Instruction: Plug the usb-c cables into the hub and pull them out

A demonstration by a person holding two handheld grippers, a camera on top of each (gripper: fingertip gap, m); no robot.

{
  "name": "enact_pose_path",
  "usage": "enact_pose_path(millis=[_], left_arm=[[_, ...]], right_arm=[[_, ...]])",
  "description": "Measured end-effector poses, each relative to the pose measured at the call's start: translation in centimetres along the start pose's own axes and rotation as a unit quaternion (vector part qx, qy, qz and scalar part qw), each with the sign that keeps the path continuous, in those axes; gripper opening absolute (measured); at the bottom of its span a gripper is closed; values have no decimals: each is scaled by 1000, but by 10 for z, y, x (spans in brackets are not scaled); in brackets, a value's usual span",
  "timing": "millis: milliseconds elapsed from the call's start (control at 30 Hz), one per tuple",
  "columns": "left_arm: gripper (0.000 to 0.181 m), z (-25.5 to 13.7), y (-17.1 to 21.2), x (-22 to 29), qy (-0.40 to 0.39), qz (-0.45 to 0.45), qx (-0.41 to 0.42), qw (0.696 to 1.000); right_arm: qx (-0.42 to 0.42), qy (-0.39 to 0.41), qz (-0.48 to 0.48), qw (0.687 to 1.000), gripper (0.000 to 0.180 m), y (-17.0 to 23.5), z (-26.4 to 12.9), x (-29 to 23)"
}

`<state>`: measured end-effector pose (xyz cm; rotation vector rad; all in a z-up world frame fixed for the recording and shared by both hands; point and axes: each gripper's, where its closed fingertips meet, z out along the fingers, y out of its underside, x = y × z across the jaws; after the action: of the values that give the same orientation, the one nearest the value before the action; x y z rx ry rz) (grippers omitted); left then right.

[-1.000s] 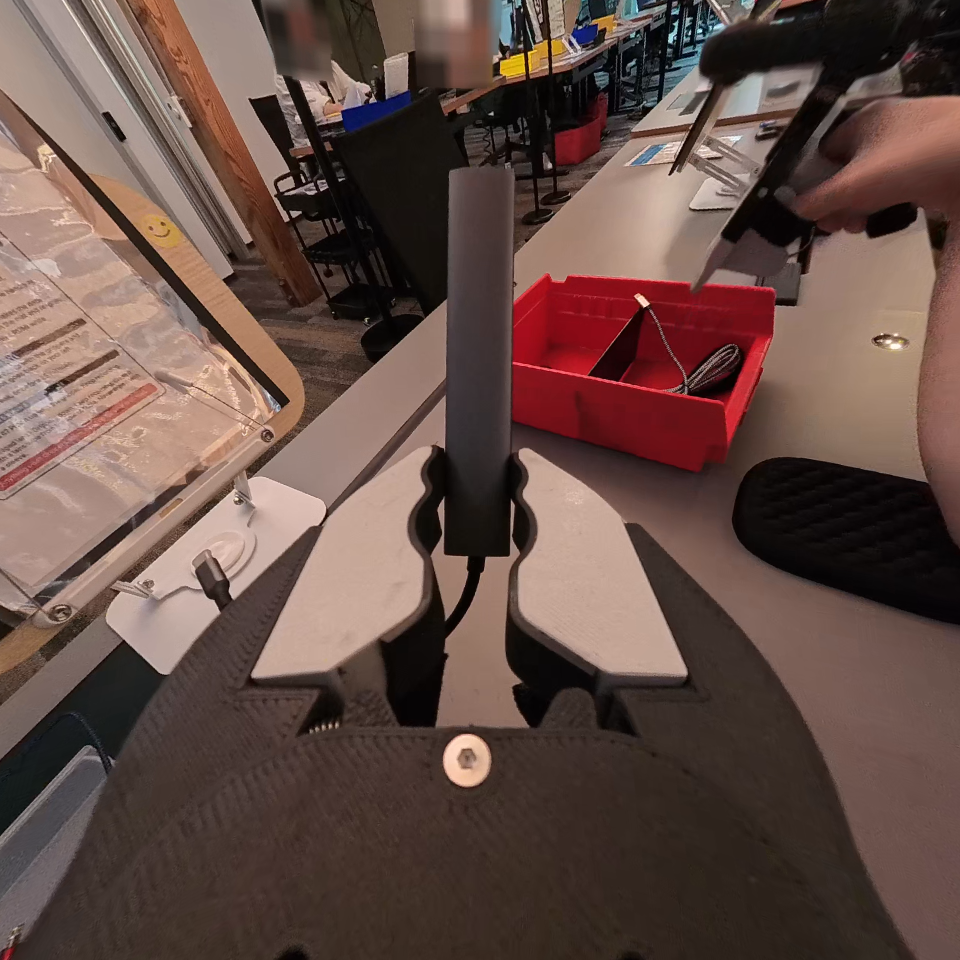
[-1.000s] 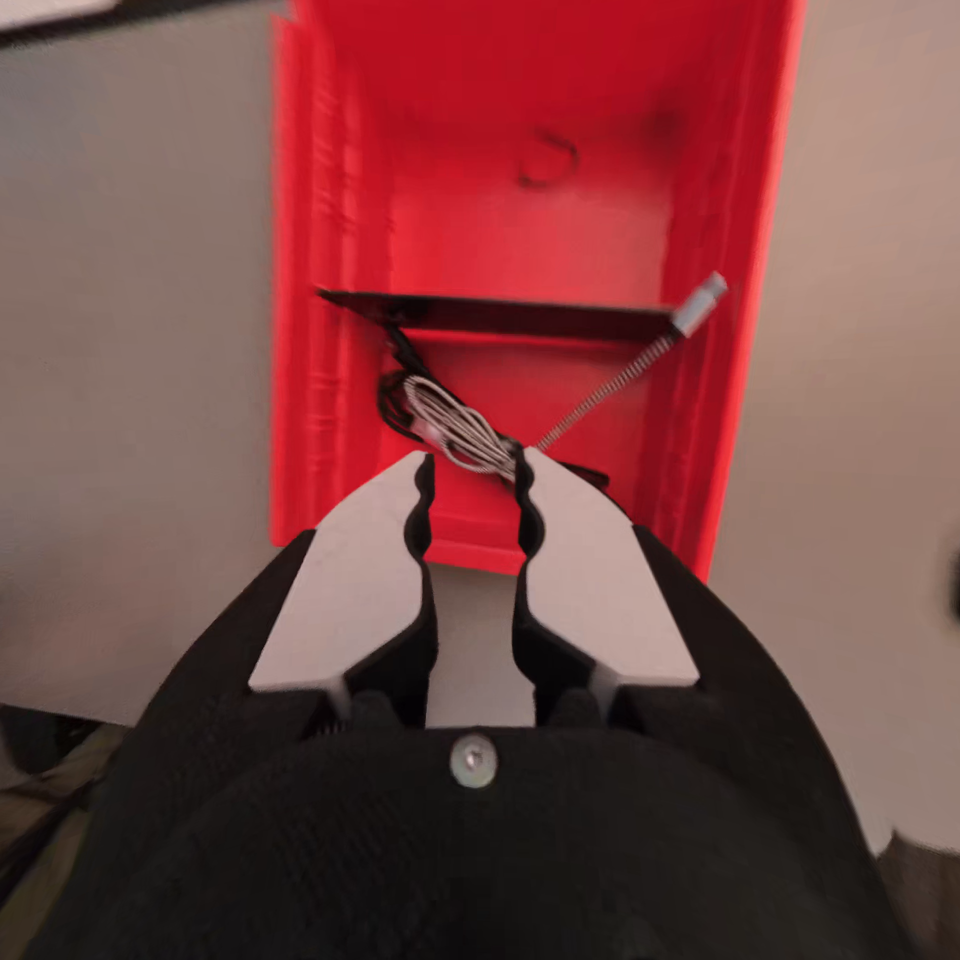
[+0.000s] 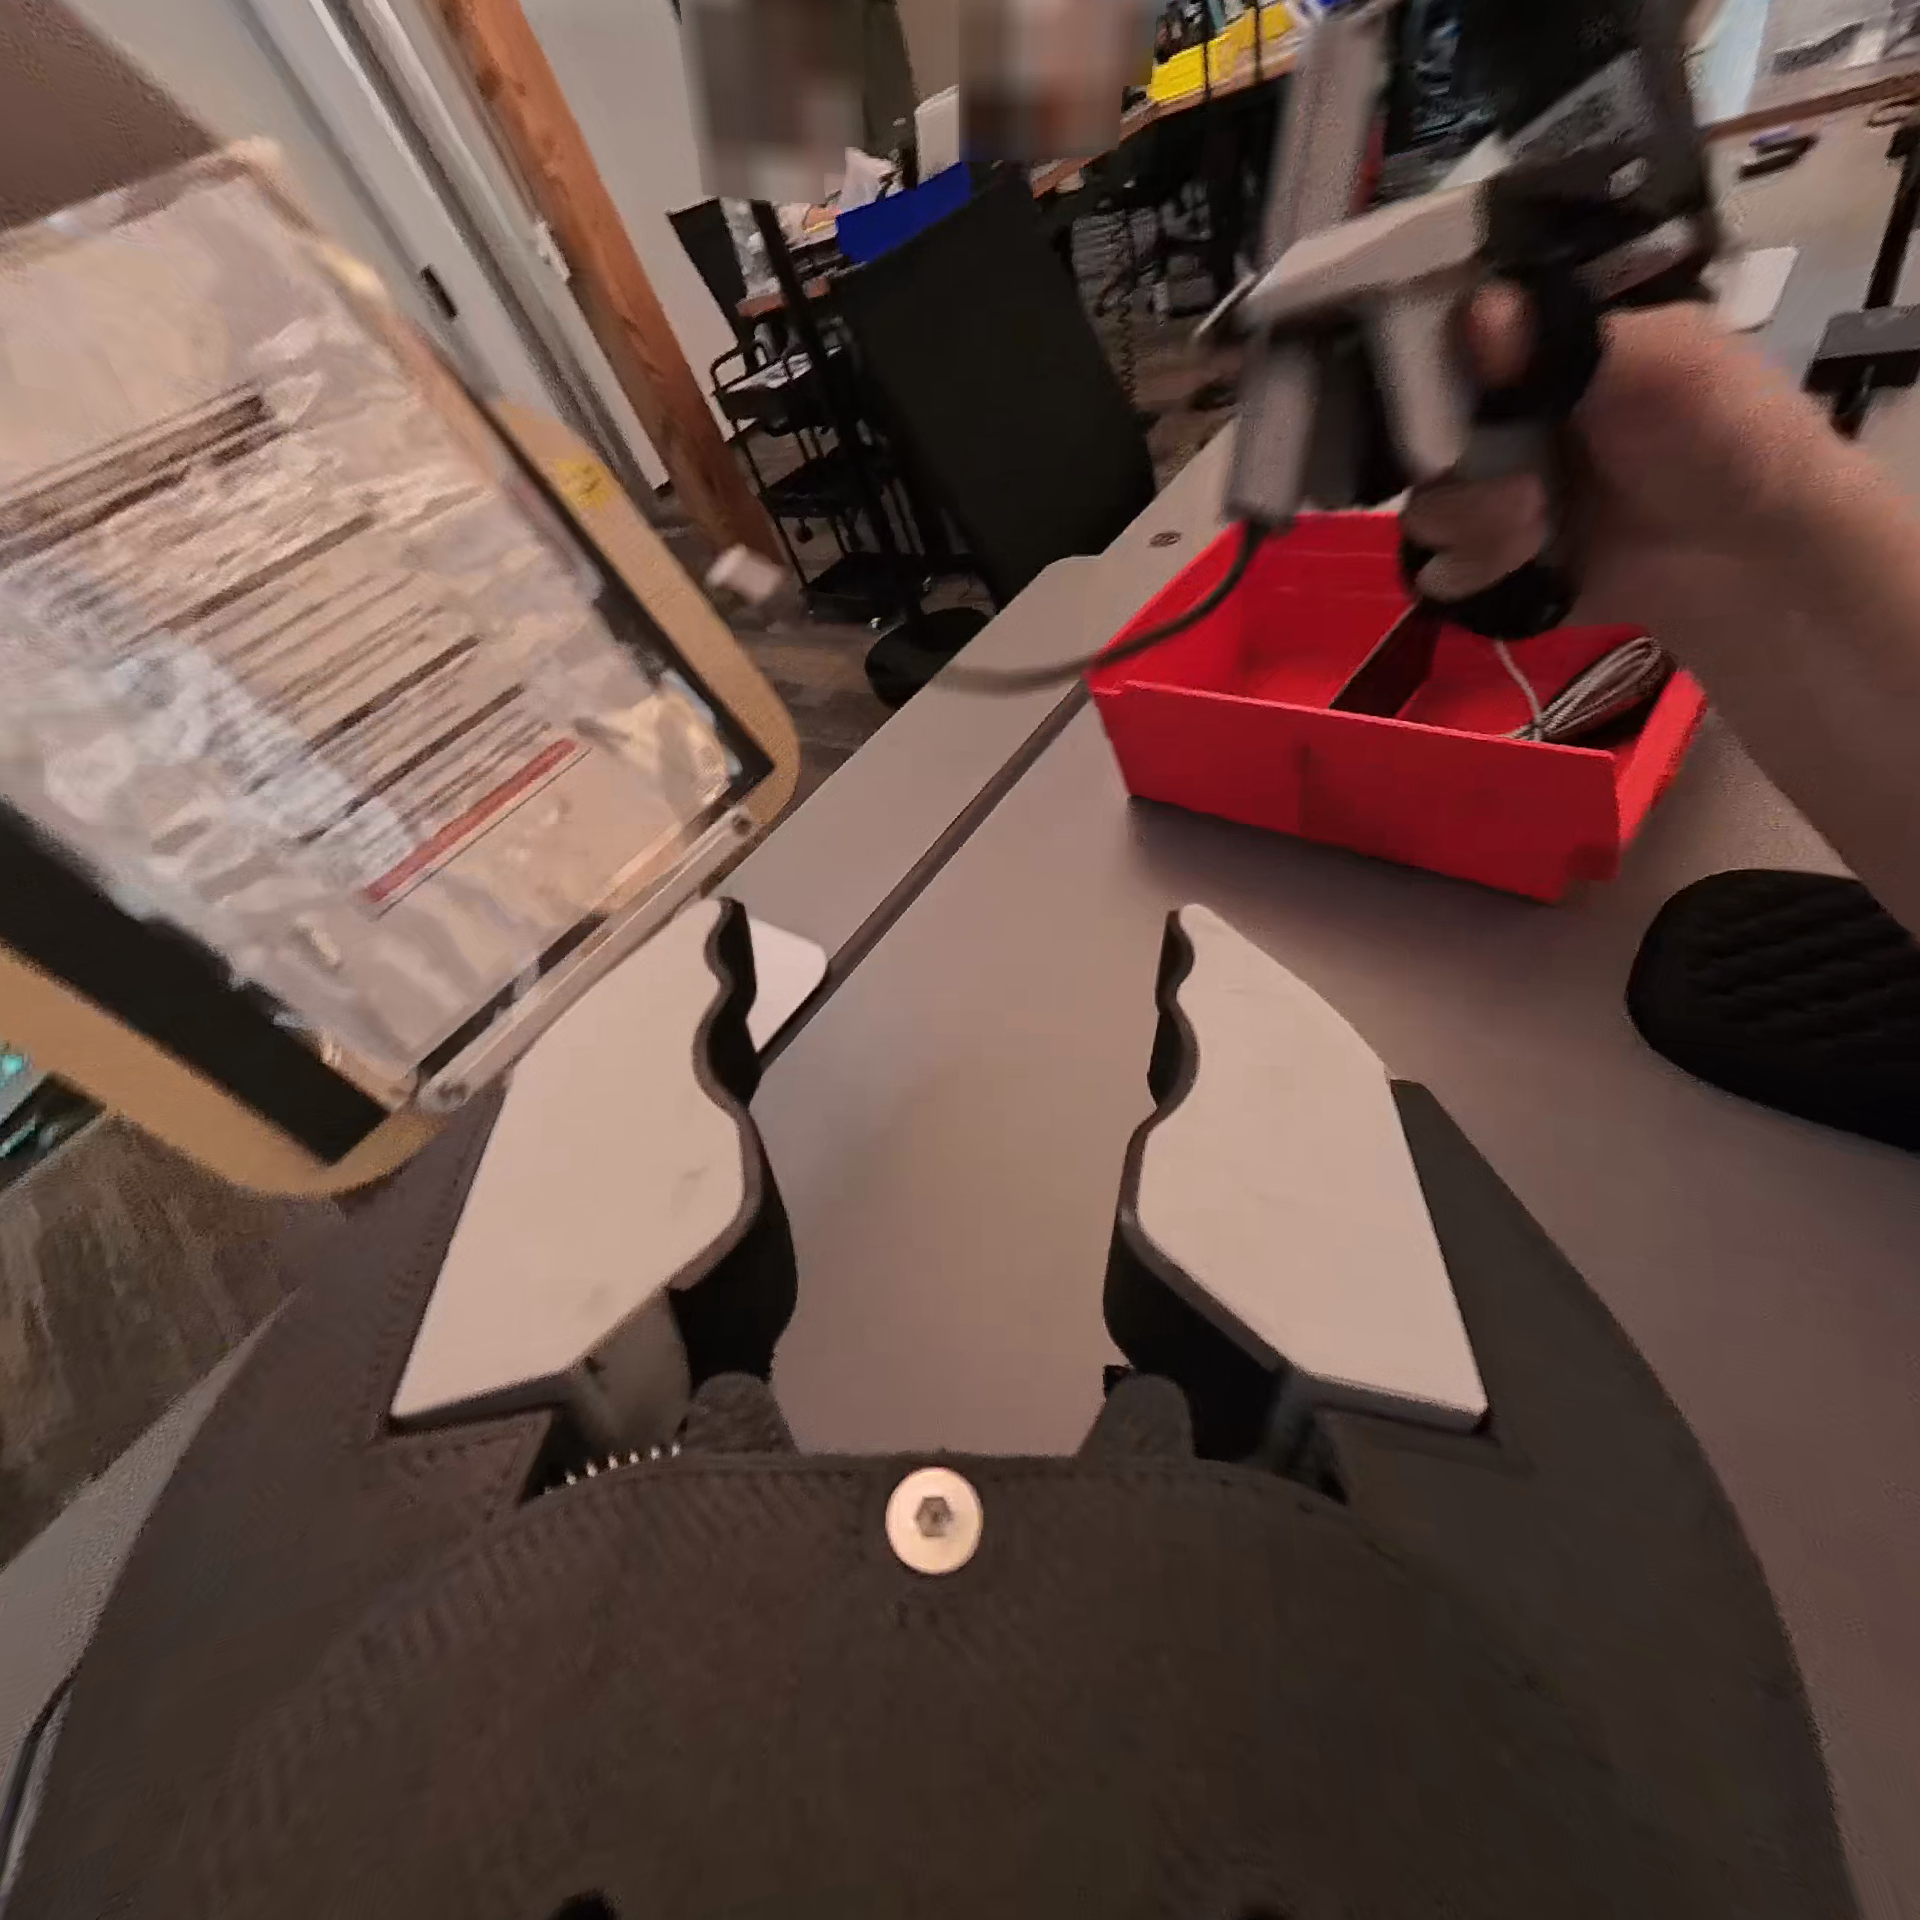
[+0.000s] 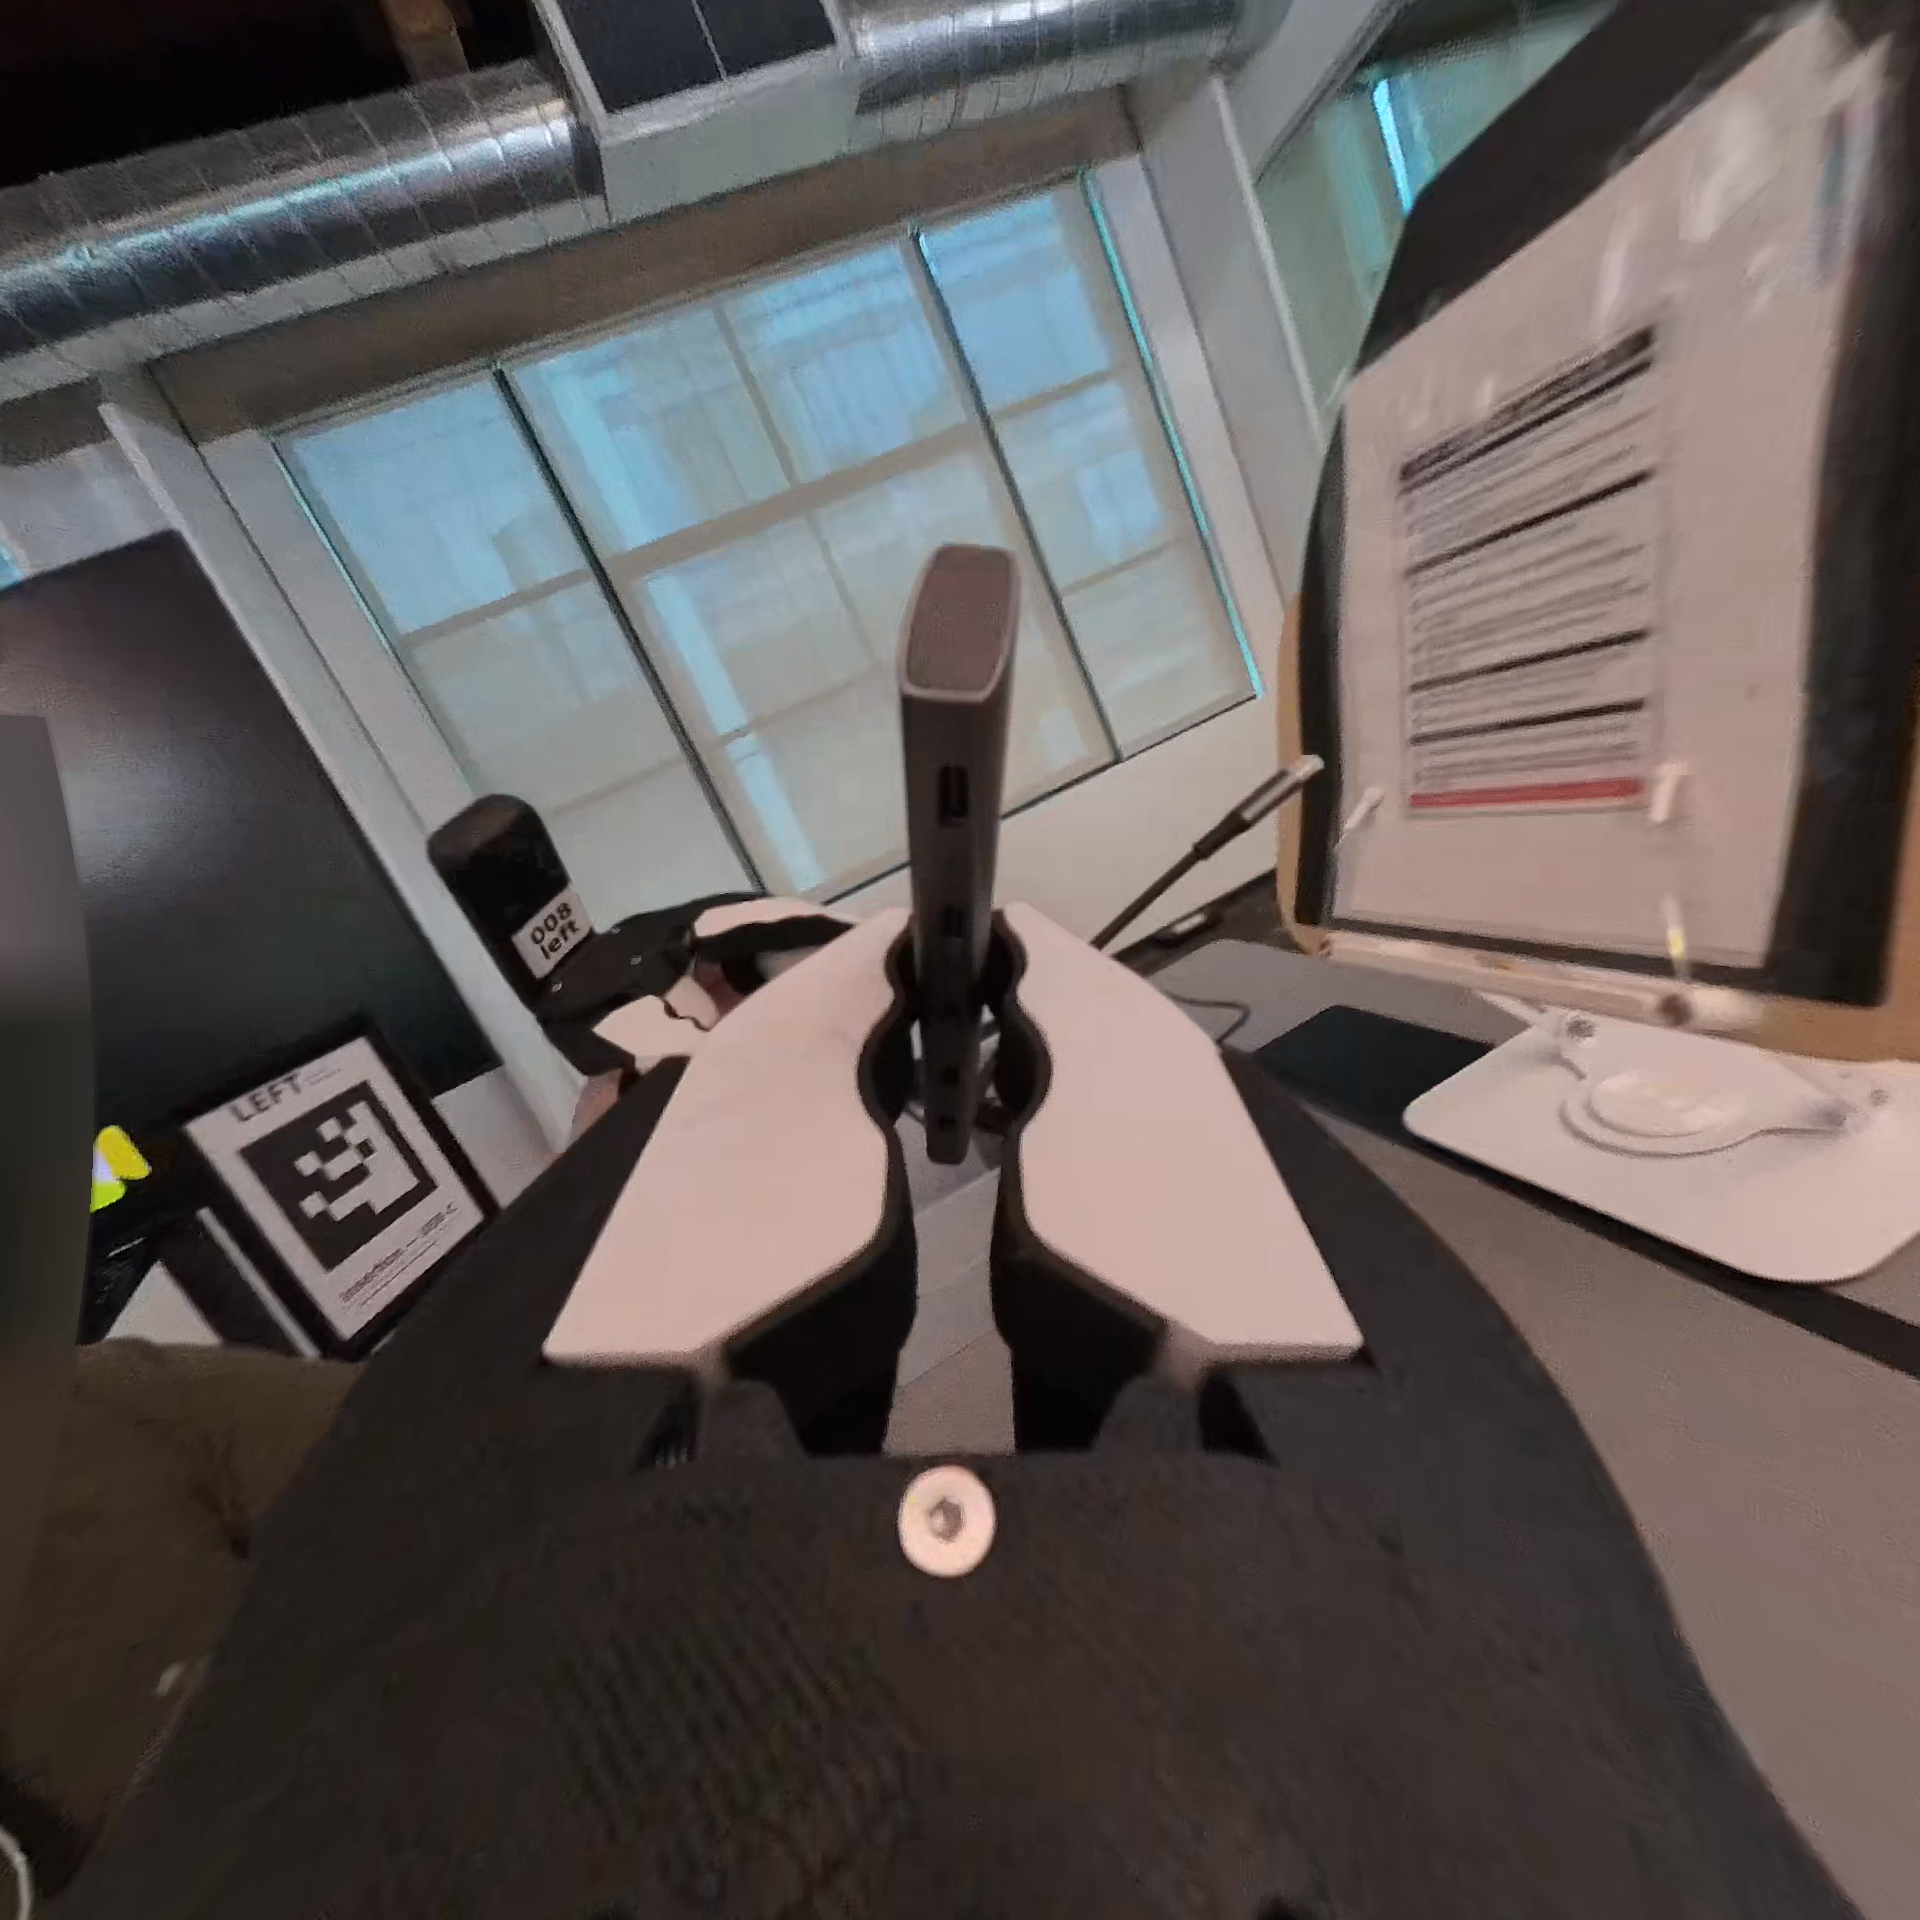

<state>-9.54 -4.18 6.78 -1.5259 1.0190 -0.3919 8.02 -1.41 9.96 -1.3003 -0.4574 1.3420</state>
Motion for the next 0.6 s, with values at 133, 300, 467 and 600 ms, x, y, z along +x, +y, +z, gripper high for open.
enact_pose_path(millis=[133,300,467,600], left_arm=[[74,-4,15,-20,-18,-27,-24,999],[74,8,25,-12,-12,-4,-58,998],[71,17,26,-2,-4,10,-64,998],[69,20,28,0,5,-1,-65,998]], right_arm=[[55,128,-99,985,10,-48,-66,29],[-74,353,-152,920,11,-39,-153,102],[-189,374,-47,907,11,7,-201,134],[-247,394,-34,884,11,32,-214,160]])
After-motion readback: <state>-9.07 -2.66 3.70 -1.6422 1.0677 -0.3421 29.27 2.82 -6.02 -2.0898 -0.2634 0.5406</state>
